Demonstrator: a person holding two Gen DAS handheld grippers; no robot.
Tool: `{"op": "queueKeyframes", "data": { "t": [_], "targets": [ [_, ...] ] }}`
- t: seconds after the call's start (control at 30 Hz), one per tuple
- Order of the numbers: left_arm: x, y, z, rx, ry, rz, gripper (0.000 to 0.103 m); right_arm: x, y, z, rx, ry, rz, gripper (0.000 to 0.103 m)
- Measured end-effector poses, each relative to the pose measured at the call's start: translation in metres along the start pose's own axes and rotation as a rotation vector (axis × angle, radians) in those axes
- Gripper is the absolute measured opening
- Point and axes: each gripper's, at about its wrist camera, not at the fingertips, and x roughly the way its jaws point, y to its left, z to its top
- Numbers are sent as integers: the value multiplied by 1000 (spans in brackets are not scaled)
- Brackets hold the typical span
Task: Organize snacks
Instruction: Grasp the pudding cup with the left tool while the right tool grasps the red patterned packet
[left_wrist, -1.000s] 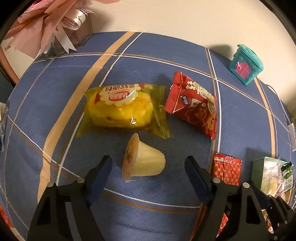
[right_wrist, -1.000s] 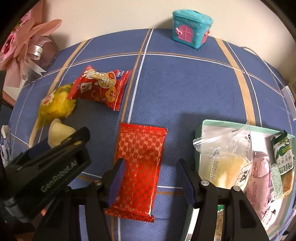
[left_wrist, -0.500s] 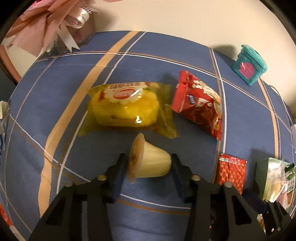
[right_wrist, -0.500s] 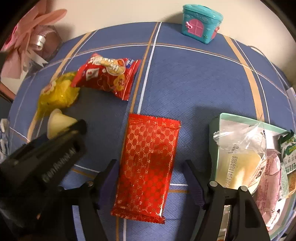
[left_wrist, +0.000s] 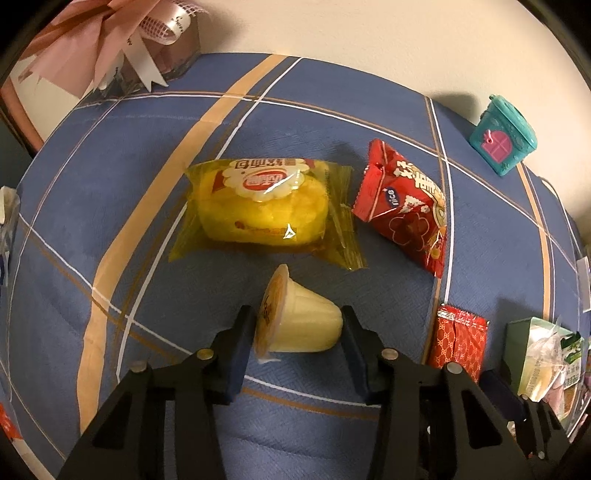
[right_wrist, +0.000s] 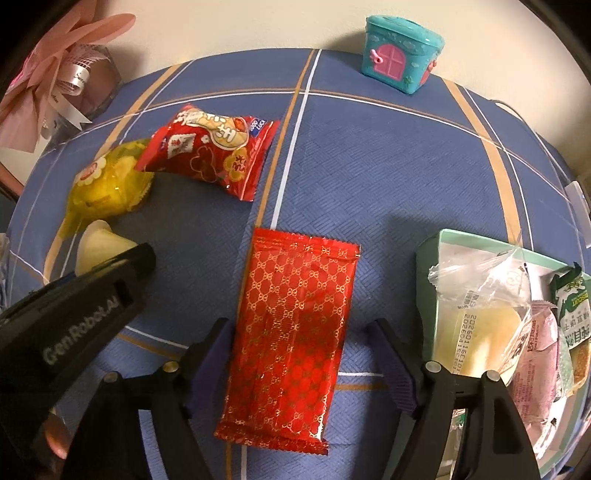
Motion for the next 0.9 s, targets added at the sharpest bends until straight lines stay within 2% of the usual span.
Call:
{"op": "queueKeyframes", "data": {
  "t": [0.13, 0.23, 0.3, 0.47, 0.7, 0.9],
  "targets": [
    [-3, 2, 1, -14, 7, -5, 46, 1, -2, 1, 5, -1, -3, 77],
    [-6, 4, 3, -22, 4, -9, 44, -2, -7, 2, 27, -4, -7, 68],
    [-7, 3, 4, -21, 3, -6, 44, -4, -10, 3, 41, -10, -16, 58],
    [-7, 0, 4, -20, 9, -7, 43, -6, -17, 5, 60, -6, -7, 50],
    [-11, 3, 7, -33, 3, -28, 40, -15, -20, 9, 68, -10, 14, 49],
    [-24, 1, 6, -30, -15, -41, 39, -39, -22, 14, 68, -59, 39, 48]
  ]
}}
